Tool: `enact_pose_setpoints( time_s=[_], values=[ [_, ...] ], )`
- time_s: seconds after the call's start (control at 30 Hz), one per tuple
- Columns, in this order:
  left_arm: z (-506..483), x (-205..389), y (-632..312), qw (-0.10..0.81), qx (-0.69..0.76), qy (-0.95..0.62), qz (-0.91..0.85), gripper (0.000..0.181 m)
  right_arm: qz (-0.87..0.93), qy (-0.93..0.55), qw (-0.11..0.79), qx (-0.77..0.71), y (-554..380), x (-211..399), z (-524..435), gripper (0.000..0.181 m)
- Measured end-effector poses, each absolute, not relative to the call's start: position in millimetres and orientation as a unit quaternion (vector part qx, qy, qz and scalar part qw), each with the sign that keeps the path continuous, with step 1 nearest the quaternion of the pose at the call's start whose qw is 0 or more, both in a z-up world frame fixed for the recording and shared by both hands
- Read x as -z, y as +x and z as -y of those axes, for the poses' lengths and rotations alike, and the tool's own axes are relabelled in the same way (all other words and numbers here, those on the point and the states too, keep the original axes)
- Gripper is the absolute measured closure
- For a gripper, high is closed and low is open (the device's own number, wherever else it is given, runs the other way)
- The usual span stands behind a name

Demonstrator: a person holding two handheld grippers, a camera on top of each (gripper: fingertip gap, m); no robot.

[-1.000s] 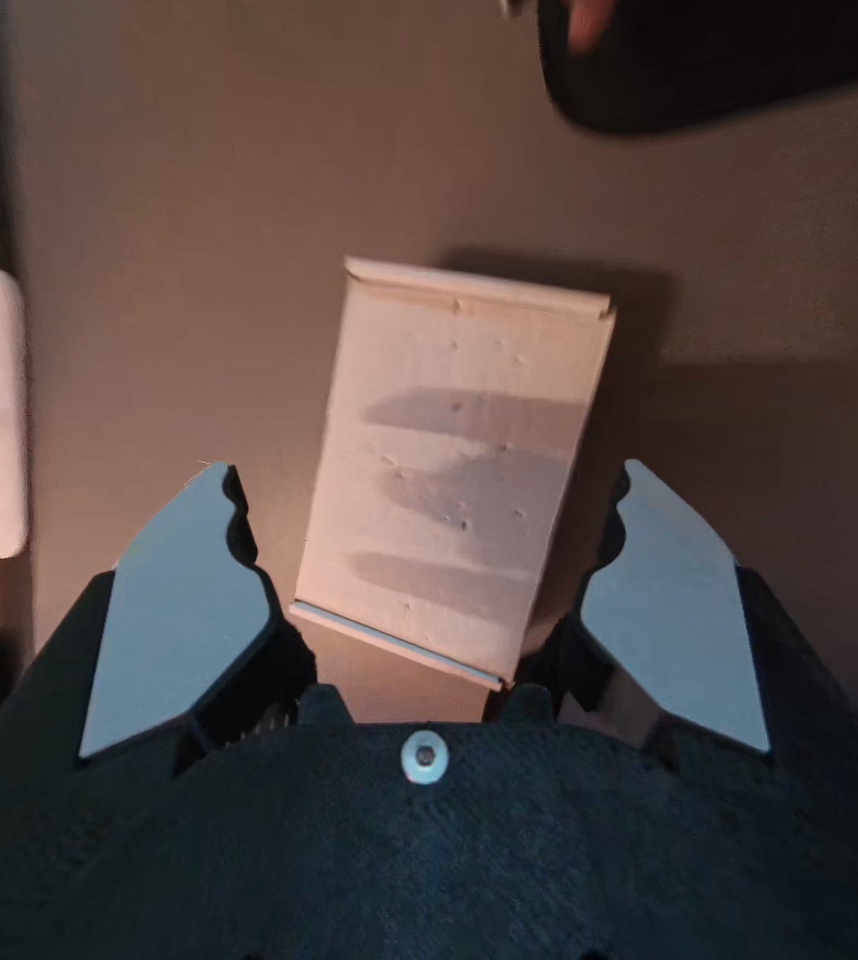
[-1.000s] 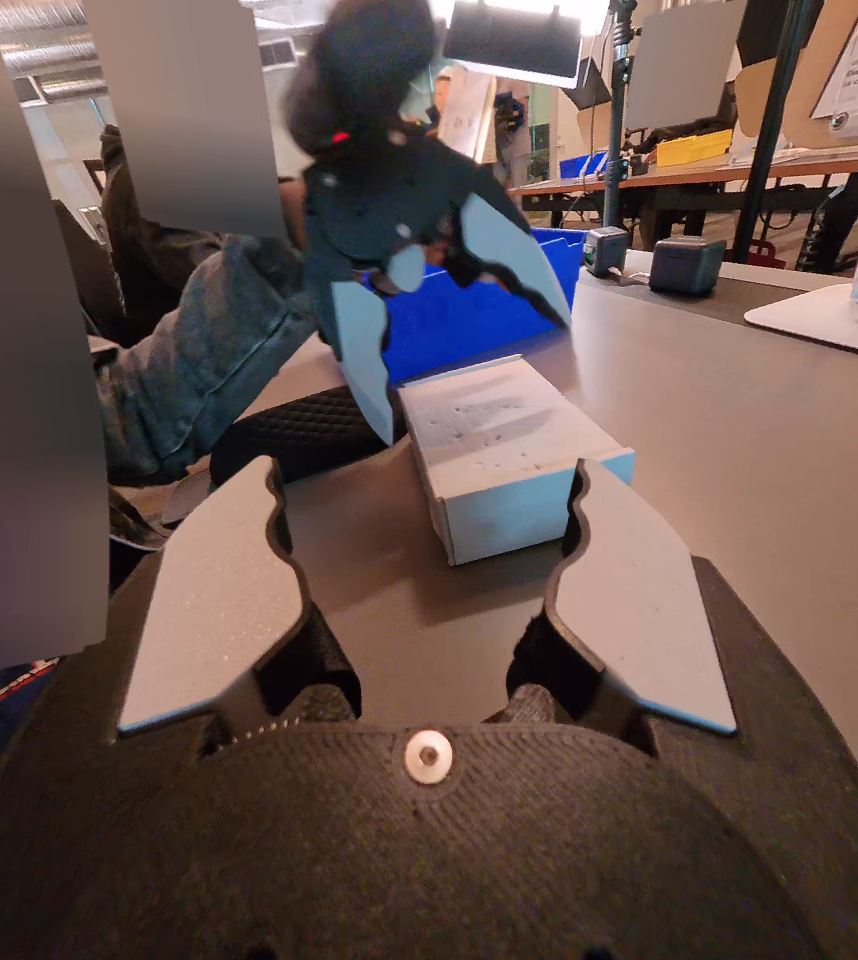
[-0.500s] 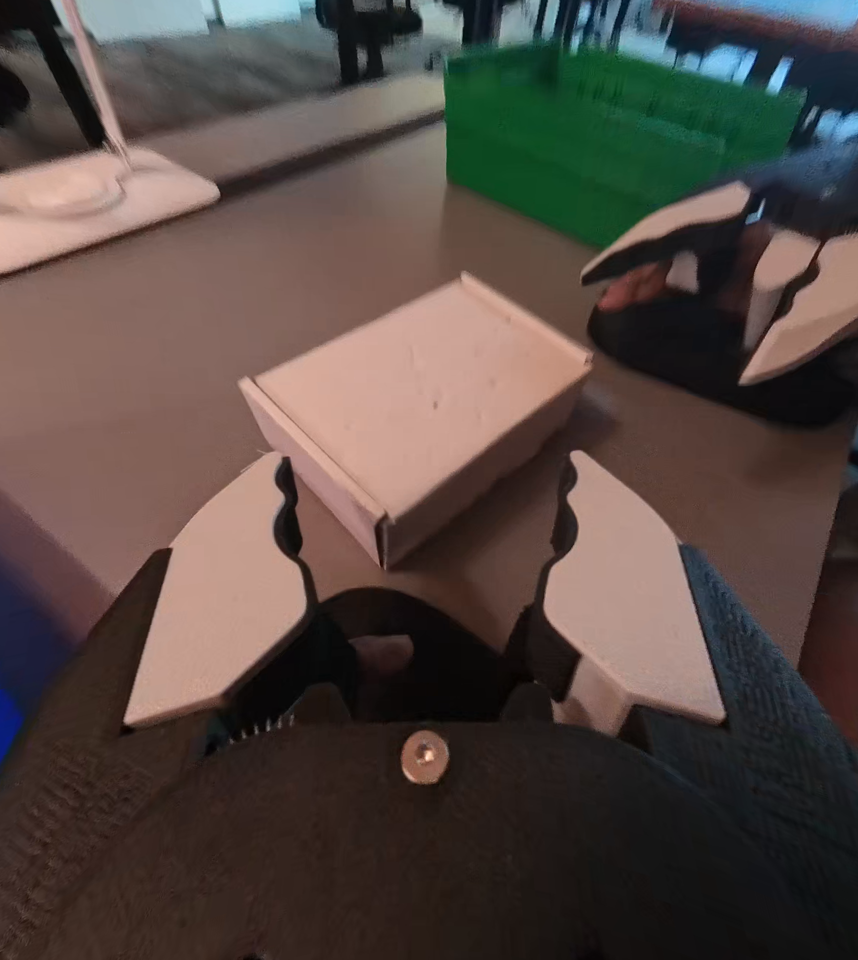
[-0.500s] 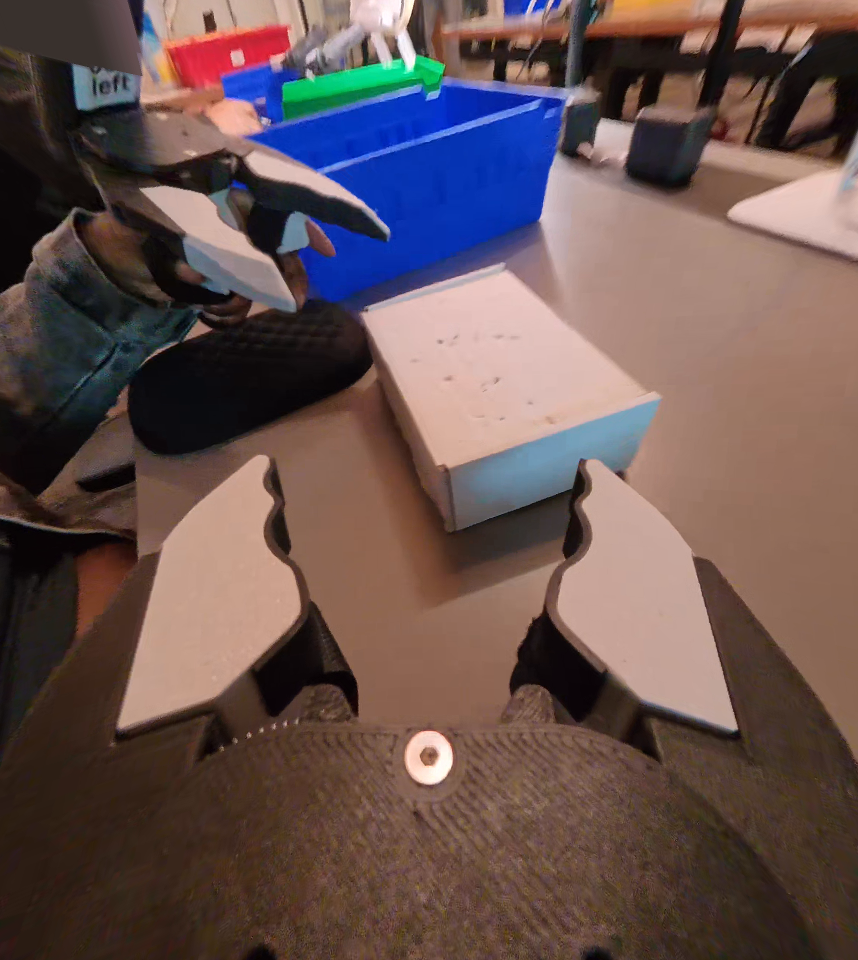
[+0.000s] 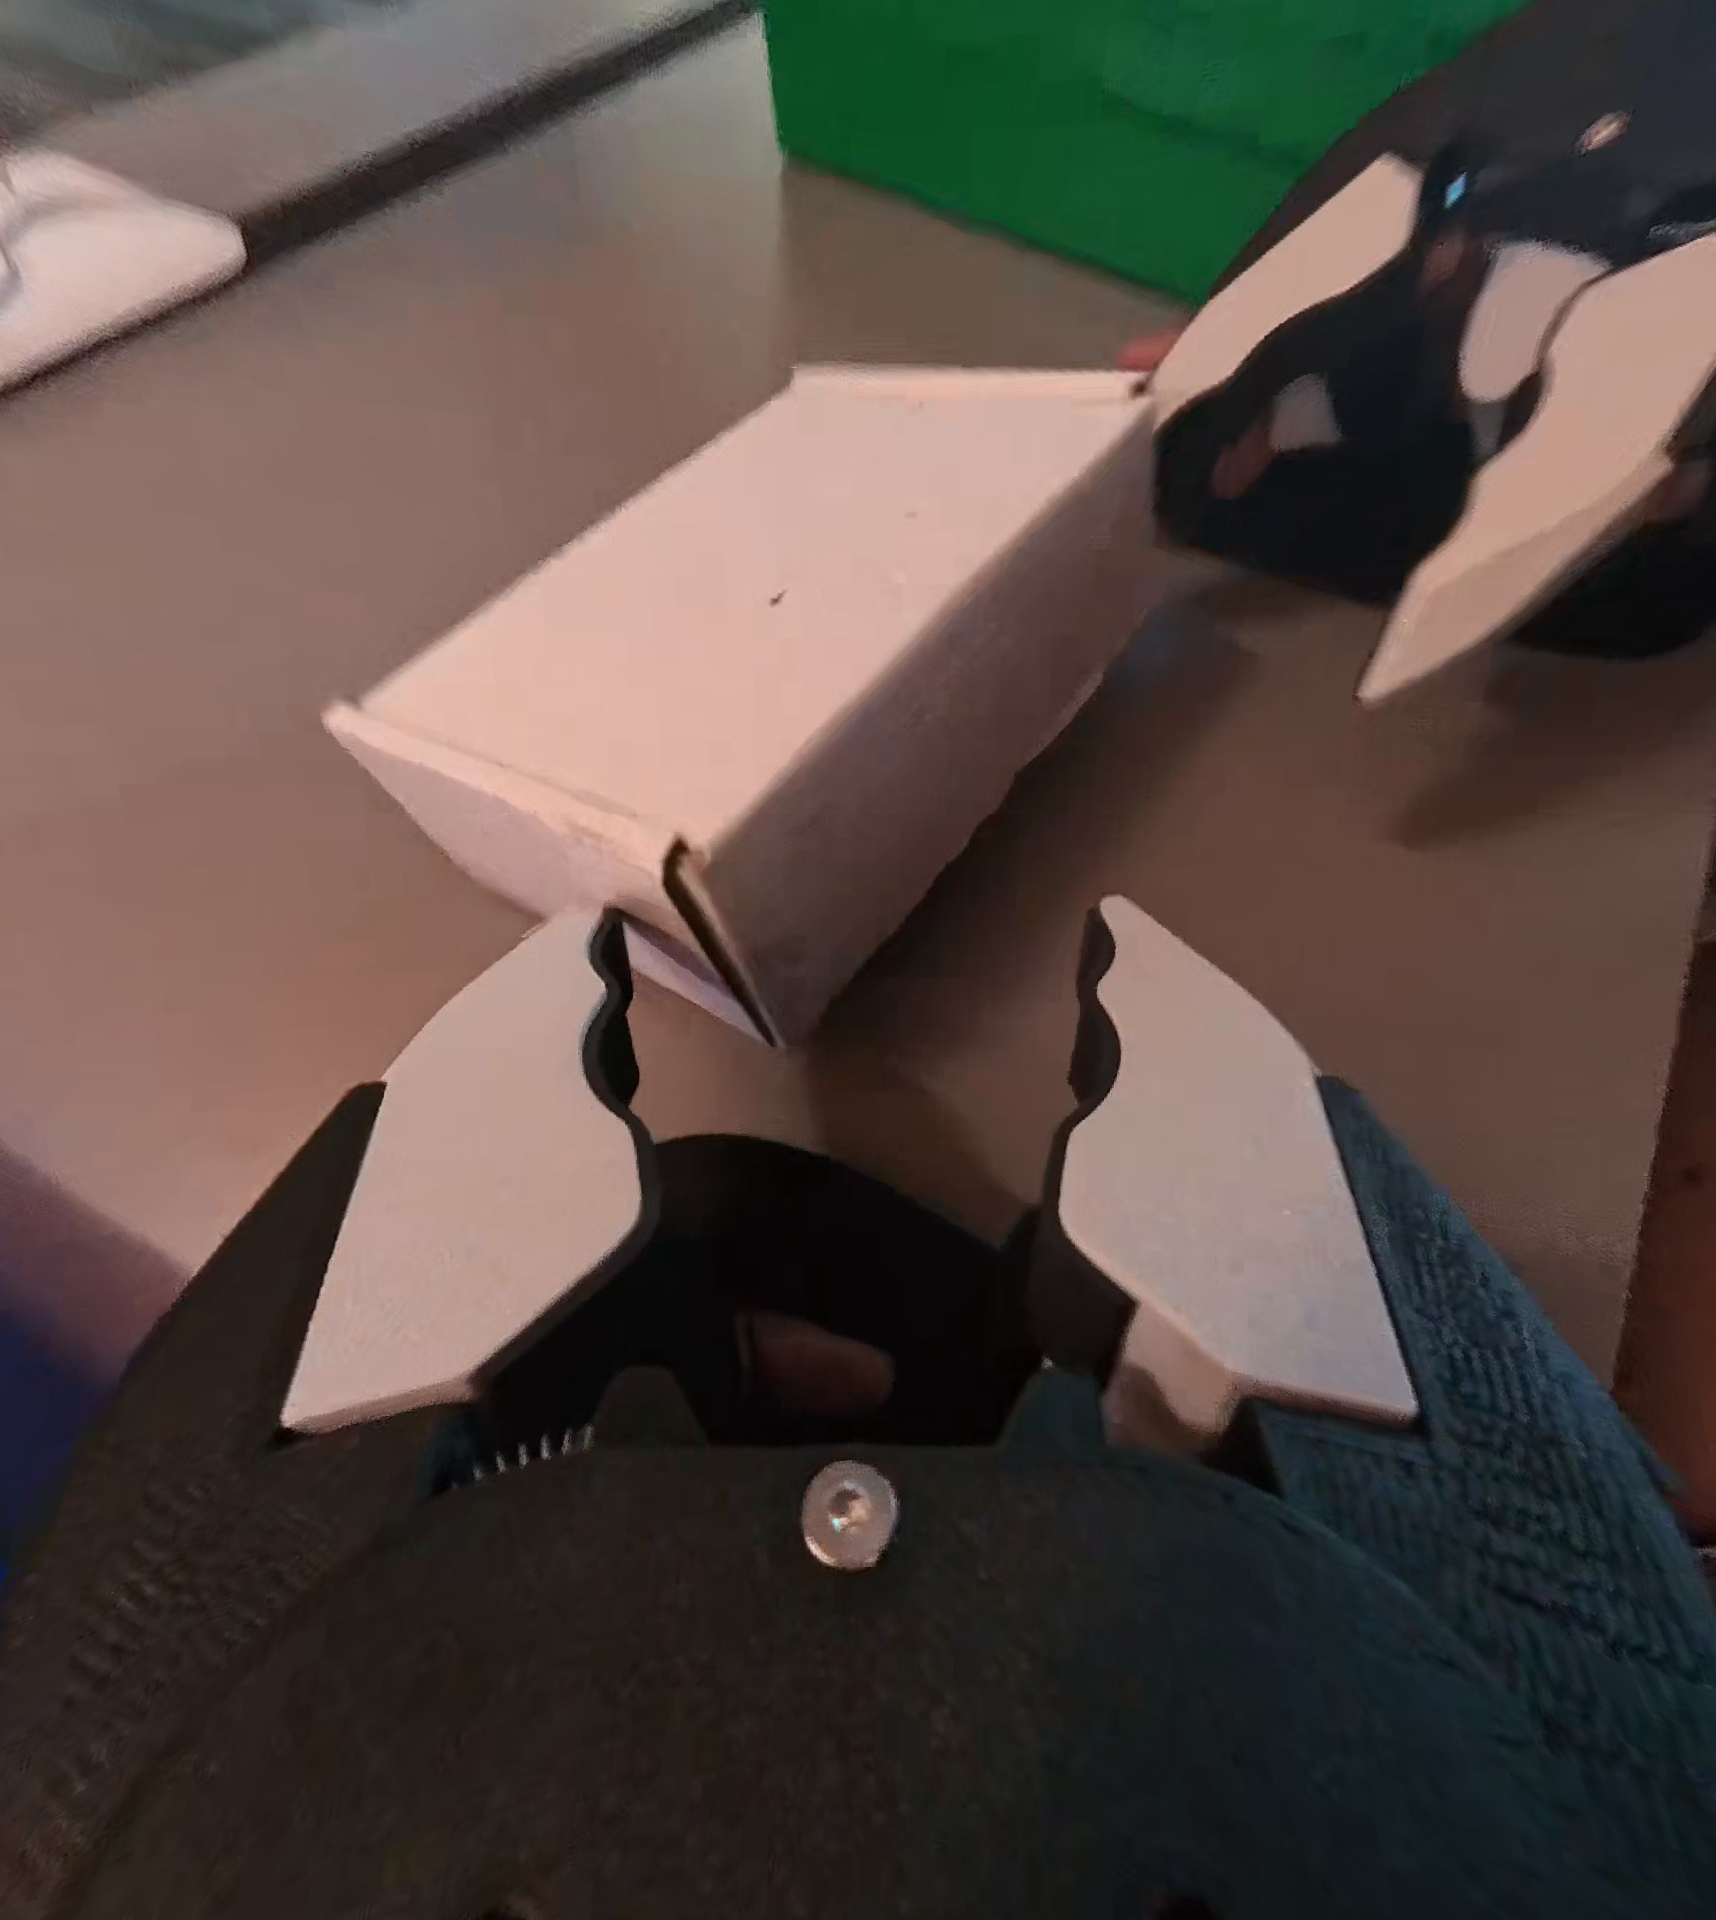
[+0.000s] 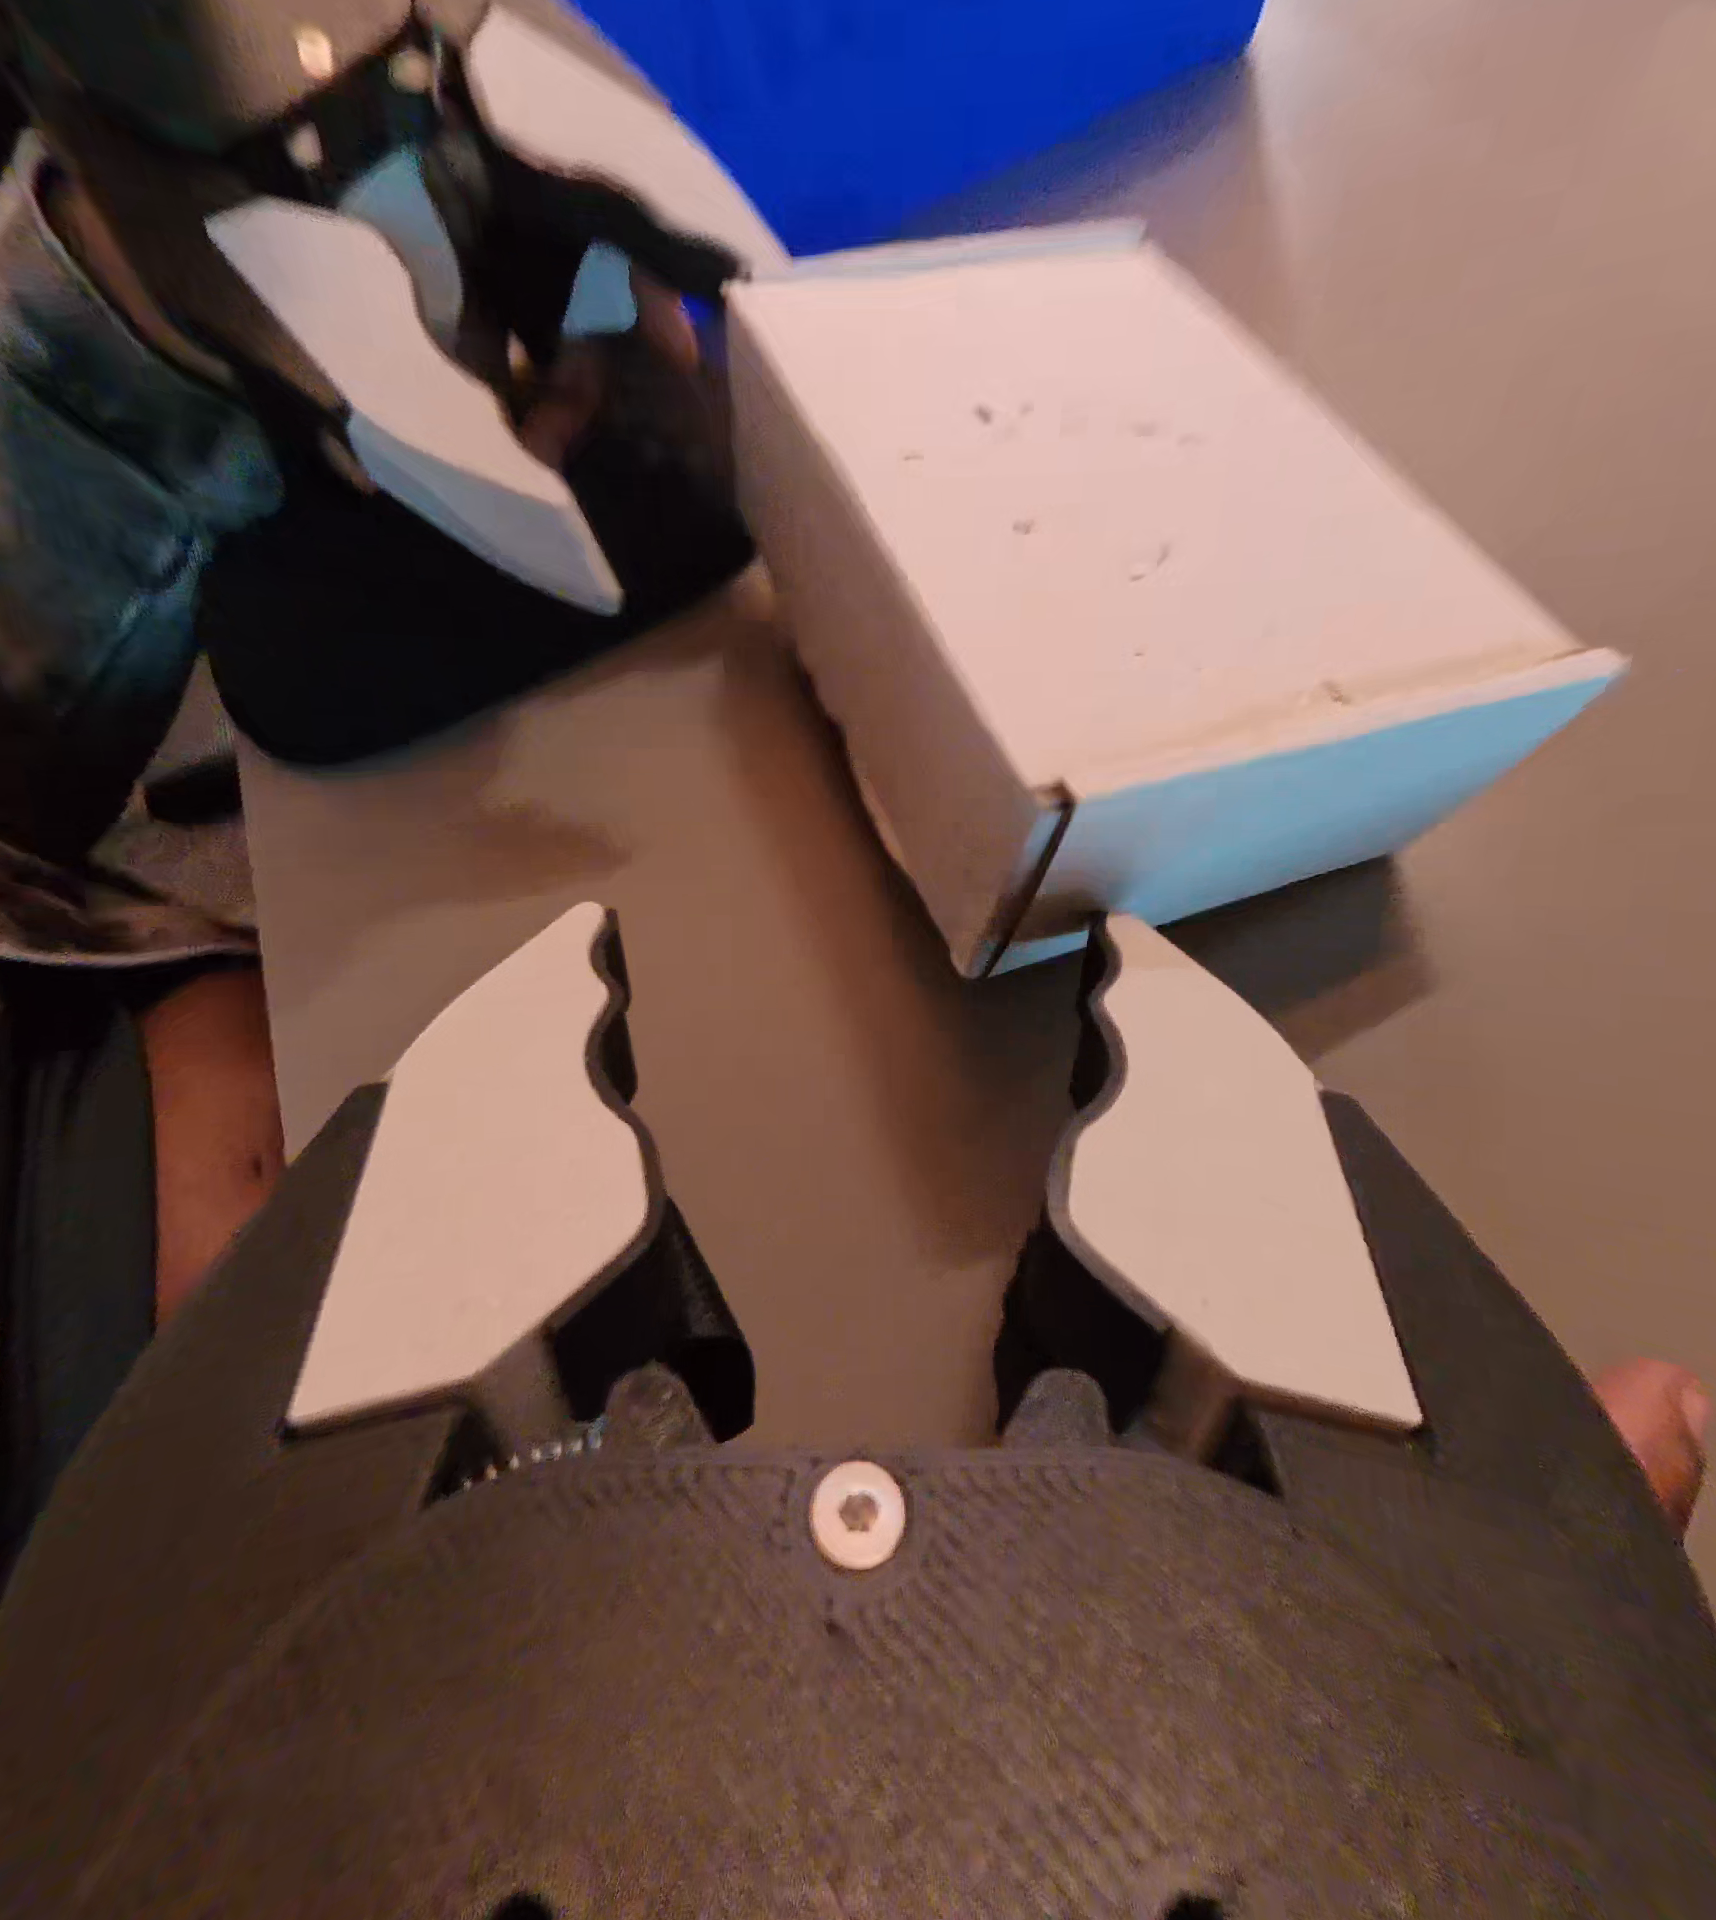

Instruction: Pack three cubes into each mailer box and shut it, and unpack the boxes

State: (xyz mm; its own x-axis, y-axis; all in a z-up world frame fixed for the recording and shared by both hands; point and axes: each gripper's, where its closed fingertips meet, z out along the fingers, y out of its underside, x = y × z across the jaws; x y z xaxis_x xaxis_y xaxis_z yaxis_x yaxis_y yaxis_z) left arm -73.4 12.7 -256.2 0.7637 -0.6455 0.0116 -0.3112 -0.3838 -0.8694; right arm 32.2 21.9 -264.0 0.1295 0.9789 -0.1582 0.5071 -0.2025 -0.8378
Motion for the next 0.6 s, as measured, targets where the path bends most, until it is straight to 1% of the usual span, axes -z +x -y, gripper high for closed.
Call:
enact_pose_setpoints(
  time_s=[0.03,0.13,0.2,0.37,0.43,0.53,0.6],
  values=[
    [-11.7,247.4,-73.1,0.493,0.187,-0.797,-0.295,0.102,0.535,-0.671,0.343,-0.381,33.4,255.0,-25.1,0.101],
    [-10.4,225.9,-73.2,0.547,0.209,-0.759,-0.286,0.111,0.506,-0.636,0.416,-0.408,36.6,228.5,-31.9,0.110],
    [-11.2,223.9,-71.9,0.552,0.209,-0.756,-0.283,0.113,0.504,-0.624,0.441,-0.402,37.8,222.4,-34.2,0.112],
    [-13.4,224.9,-68.9,0.552,0.185,-0.761,-0.286,0.122,0.516,-0.623,0.470,-0.351,42.2,224.6,-41.2,0.117],
    [-11.0,223.1,-64.5,0.545,0.201,-0.764,-0.282,0.124,0.507,-0.620,0.483,-0.354,45.1,219.0,-43.8,0.116],
    [-10.8,220.1,-58.0,0.542,0.208,-0.765,-0.278,0.127,0.479,-0.610,0.510,-0.373,51.8,202.0,-48.0,0.123],
    [-13.1,220.8,-55.0,0.541,0.198,-0.768,-0.279,0.127,0.465,-0.613,0.509,-0.385,55.4,198.0,-49.8,0.127]
  ],
)
